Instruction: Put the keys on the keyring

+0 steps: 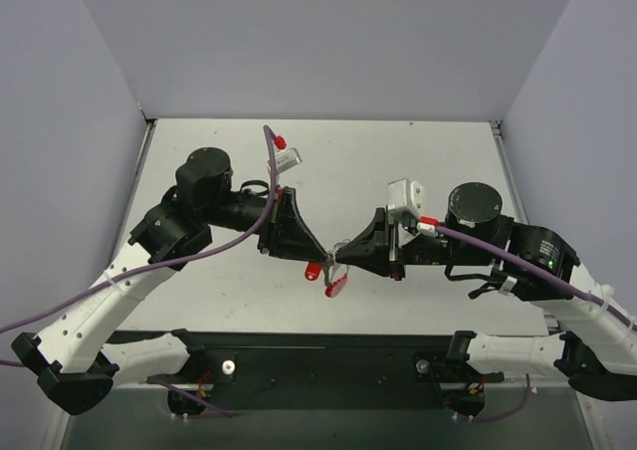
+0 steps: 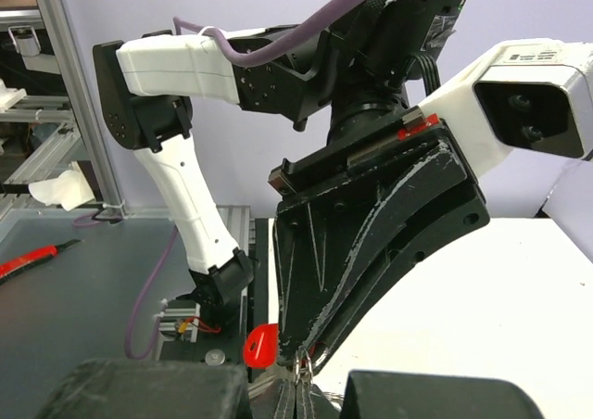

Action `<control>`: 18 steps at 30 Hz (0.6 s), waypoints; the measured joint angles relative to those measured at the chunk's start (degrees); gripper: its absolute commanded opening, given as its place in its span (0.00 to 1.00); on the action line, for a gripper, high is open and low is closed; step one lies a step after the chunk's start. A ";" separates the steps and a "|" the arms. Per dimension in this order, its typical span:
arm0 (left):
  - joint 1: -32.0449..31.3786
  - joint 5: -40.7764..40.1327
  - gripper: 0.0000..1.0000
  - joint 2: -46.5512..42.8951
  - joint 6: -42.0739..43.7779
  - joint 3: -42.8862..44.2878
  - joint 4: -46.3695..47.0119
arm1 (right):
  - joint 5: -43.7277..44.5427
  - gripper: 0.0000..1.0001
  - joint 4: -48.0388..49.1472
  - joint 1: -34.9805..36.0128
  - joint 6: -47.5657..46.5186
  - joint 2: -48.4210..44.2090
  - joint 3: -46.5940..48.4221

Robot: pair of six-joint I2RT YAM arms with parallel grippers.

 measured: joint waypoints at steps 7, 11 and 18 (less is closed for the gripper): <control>-0.24 -0.13 0.00 0.07 1.14 1.16 -1.25 | -0.02 0.00 1.22 0.00 0.02 -0.04 0.00; -0.24 -0.68 0.00 0.09 2.32 1.86 -2.67 | -0.02 0.00 1.95 0.00 0.46 -0.20 -0.48; -0.26 -1.99 0.00 2.03 6.43 5.49 -7.78 | 0.09 0.00 3.98 -0.04 0.90 -1.03 -2.16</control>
